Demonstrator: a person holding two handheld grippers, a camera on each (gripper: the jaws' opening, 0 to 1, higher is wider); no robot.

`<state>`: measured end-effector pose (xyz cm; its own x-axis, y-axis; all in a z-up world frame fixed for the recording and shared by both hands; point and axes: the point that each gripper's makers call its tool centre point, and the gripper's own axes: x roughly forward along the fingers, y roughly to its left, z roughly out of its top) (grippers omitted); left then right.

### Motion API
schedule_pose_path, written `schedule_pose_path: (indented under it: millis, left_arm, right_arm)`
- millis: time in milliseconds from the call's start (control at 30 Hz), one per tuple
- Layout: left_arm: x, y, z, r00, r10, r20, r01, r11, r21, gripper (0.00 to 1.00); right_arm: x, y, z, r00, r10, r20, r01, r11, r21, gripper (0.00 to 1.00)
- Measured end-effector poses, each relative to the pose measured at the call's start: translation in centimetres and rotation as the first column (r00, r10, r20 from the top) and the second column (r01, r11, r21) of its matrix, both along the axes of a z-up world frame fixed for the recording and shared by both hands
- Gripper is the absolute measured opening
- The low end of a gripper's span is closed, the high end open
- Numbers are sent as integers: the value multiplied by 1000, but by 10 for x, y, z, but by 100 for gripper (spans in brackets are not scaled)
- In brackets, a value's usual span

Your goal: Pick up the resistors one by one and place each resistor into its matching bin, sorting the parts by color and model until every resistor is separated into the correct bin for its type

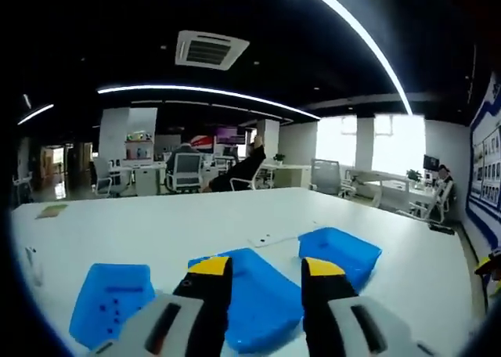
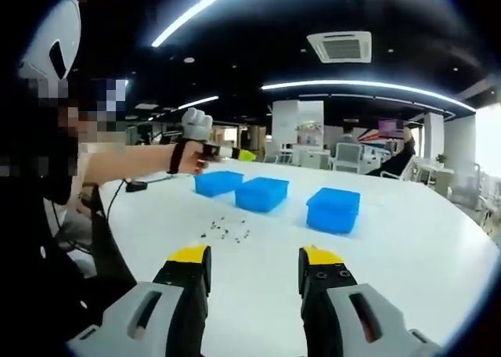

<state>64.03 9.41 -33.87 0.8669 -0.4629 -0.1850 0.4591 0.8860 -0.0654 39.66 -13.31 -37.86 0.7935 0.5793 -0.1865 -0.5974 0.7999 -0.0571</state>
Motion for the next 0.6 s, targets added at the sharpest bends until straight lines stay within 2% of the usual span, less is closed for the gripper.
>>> schedule_pose_path:
  millis: [267, 400, 533, 600]
  left_arm:
    - [-72, 7, 9, 997, -73, 34, 74, 997, -27, 38]
    - [-113, 13, 5, 992, -120, 38, 121, 993, -16, 40]
    - [-147, 25, 0, 991, -129, 34, 129, 991, -21, 41]
    - [-169, 36, -6, 991, -131, 38, 131, 991, -3, 41]
  right_arm:
    - [-1, 4, 7, 1000, 8, 15, -8, 1000, -8, 46]
    - [-1, 4, 7, 1000, 8, 13, -8, 1000, -12, 46]
    - [-1, 5, 8, 1000, 11, 14, -10, 1000, -15, 46]
    - [-1, 6, 8, 1000, 14, 14, -13, 1000, -15, 46]
